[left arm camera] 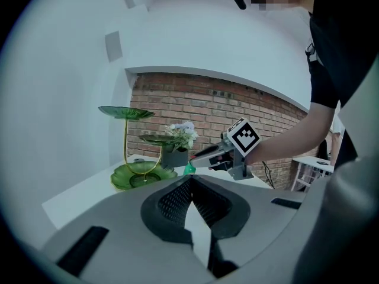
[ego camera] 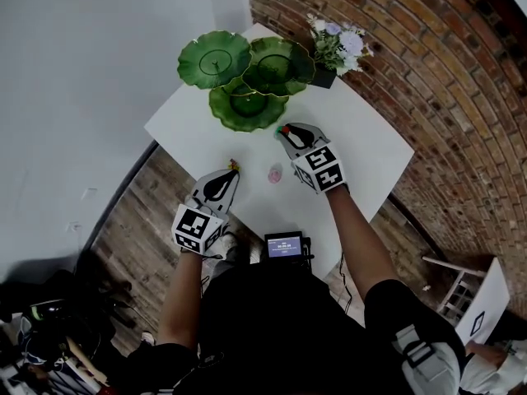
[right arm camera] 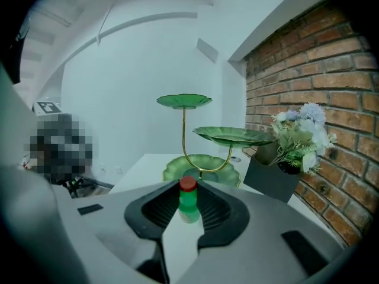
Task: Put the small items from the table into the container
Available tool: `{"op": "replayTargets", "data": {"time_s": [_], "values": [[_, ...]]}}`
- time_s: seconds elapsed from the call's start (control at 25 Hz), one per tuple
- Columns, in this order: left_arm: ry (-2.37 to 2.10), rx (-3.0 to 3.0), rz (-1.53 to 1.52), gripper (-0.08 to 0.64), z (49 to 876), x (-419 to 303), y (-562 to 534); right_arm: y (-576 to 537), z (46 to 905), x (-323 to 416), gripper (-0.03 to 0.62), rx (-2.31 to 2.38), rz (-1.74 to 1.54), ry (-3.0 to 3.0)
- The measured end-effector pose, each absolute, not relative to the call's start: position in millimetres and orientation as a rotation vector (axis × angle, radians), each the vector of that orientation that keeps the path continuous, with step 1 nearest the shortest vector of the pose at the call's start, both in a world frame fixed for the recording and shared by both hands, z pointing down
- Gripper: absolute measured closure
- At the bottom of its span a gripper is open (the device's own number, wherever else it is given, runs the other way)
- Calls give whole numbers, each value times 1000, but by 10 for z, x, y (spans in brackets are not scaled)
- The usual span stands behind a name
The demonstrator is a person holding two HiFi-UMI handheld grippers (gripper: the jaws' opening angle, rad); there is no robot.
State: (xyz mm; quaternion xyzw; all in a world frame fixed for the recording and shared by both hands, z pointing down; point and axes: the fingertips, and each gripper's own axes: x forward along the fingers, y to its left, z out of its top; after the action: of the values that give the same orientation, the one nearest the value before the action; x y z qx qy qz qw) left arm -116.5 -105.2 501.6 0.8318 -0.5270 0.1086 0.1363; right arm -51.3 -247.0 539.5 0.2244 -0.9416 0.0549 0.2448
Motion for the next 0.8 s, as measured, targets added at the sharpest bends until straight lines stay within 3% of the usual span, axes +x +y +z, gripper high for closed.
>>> {"op": "replayTargets", "data": {"time_s": [0.8], "values": [[-1545,2348,375,551,5098,-1312,-1028,-2797,5703,-1053,494,636,89,-2563]]}}
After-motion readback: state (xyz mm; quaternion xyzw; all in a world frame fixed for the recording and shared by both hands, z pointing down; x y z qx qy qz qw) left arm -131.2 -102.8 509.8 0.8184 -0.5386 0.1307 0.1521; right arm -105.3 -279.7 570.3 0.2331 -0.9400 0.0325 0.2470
